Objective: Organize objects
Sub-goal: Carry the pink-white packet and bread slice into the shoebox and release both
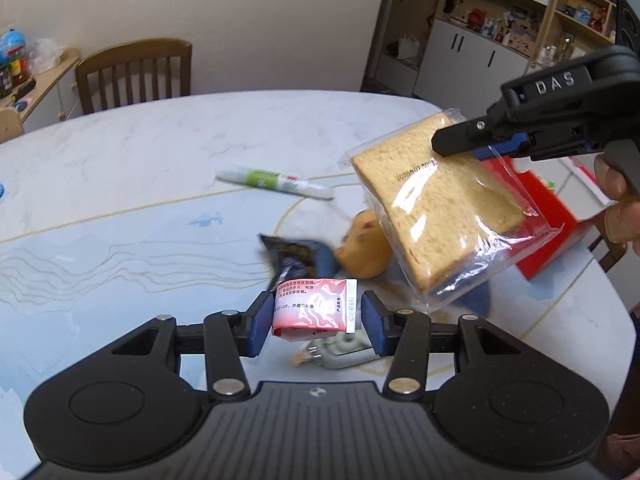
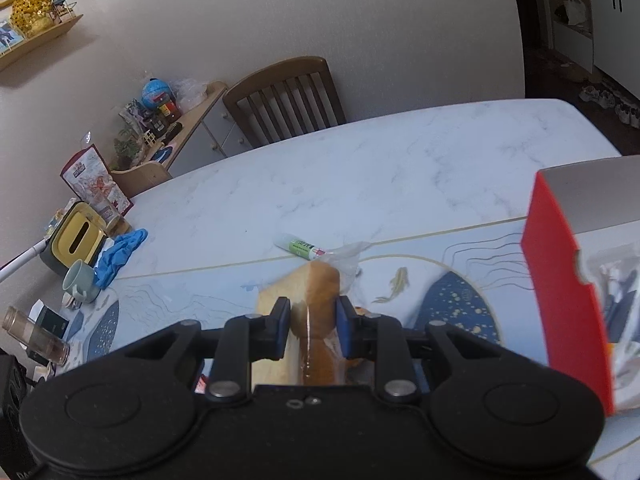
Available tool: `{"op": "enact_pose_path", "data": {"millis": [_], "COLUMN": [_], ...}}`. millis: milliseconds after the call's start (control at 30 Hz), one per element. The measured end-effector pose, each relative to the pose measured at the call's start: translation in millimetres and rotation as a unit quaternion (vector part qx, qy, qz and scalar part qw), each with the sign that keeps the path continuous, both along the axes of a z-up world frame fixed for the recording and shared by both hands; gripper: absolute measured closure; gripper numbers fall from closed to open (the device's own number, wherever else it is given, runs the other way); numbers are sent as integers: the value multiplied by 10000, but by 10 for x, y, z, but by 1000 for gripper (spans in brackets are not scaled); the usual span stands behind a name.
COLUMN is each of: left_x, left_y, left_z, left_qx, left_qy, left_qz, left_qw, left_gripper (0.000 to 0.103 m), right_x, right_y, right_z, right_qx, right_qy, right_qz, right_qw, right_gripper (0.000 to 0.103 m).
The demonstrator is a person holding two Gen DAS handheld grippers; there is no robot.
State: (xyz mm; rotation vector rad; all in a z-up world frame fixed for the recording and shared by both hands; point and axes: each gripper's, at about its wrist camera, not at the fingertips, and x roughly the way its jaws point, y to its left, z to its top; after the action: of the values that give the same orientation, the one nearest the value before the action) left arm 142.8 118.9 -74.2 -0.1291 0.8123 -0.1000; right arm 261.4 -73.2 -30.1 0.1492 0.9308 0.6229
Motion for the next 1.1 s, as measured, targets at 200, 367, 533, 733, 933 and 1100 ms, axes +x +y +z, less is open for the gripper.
{"op": "enact_pose_path", "data": {"millis": [200,367,533,733,933,1100], "left_x": [26,139,256,425,650,830], "left_y": [-302,-622,-1000,-1468,-1929,-2293], "left_z": [236,387,485,565,667,707], "left_qx": [-69,-63,97,221,283,331], "left_qy": [-108,-212,-327,-387,-472,-504], "left_qz": [-177,-377,-663,-963,-1296,-1502], "left_qw": [9998,9990,9972,9944,9900,9868], "left_gripper": [56,56,56,56,56,56], "right_x": [-56,-29,62,196,327,466], "right_y": [-458,-892,-1356,-1900,-2365,-2742], "right_z": [224,379,459,507,511,423], "right_qx": [121,197,163,148,30,-113], "right_qy": [-188,-362,-478,-580,-741,-757], "right_qz": [-190,-424,-672,-1073,-1498,-1828], "right_qw": [9996,9983,9965,9924,9859,9802], "right_gripper": [80,80,80,80,81,81]}}
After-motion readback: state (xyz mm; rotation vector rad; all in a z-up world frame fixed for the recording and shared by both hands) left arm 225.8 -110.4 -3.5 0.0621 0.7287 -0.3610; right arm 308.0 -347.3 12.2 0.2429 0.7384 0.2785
